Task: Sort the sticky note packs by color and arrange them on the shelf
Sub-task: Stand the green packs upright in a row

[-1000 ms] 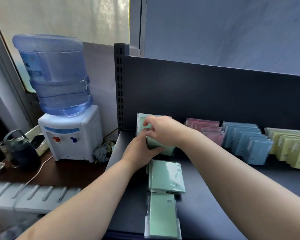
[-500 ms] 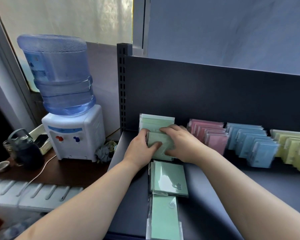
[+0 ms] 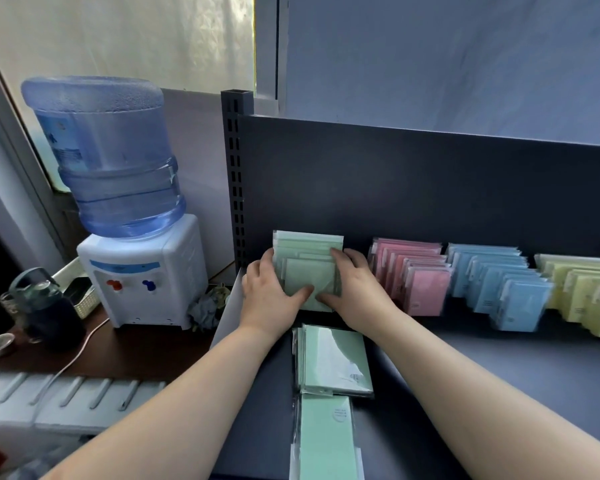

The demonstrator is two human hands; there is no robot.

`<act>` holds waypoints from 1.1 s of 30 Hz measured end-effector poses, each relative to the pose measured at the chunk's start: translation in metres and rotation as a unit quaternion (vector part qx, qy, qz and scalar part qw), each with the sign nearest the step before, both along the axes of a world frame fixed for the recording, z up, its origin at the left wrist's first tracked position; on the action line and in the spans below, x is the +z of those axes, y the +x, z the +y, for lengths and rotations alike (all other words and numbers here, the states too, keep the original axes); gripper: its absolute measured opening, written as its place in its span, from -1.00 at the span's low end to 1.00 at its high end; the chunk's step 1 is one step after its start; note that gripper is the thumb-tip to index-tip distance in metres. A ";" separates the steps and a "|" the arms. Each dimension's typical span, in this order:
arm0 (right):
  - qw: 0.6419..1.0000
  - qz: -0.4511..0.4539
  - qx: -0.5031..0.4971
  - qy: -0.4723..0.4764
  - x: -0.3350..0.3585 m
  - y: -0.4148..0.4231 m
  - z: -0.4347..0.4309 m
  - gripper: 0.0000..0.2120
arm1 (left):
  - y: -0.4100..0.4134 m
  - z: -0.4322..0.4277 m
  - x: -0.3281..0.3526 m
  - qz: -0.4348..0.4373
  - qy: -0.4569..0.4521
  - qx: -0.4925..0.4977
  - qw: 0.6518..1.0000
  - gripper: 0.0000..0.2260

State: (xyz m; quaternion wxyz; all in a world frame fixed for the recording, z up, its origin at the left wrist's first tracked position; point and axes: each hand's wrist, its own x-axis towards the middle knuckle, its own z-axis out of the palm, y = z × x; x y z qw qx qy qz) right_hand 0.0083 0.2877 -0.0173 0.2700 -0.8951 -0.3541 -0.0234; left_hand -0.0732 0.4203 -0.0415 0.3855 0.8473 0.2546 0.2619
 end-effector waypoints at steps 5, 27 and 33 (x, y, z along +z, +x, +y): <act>0.997 -0.025 -0.011 0.075 -0.004 -0.007 0.004 -0.38 | 0.004 0.003 -0.004 0.024 0.008 -0.007 1.000 -0.15; 0.982 0.062 0.139 -0.112 0.045 -0.026 -0.036 -0.44 | 0.006 0.005 -0.005 -0.010 -0.013 0.000 1.000 -0.72; 0.938 0.110 0.171 -0.281 0.041 -0.038 -0.047 -0.07 | 0.004 0.004 -0.004 0.003 0.008 -0.011 1.000 -0.77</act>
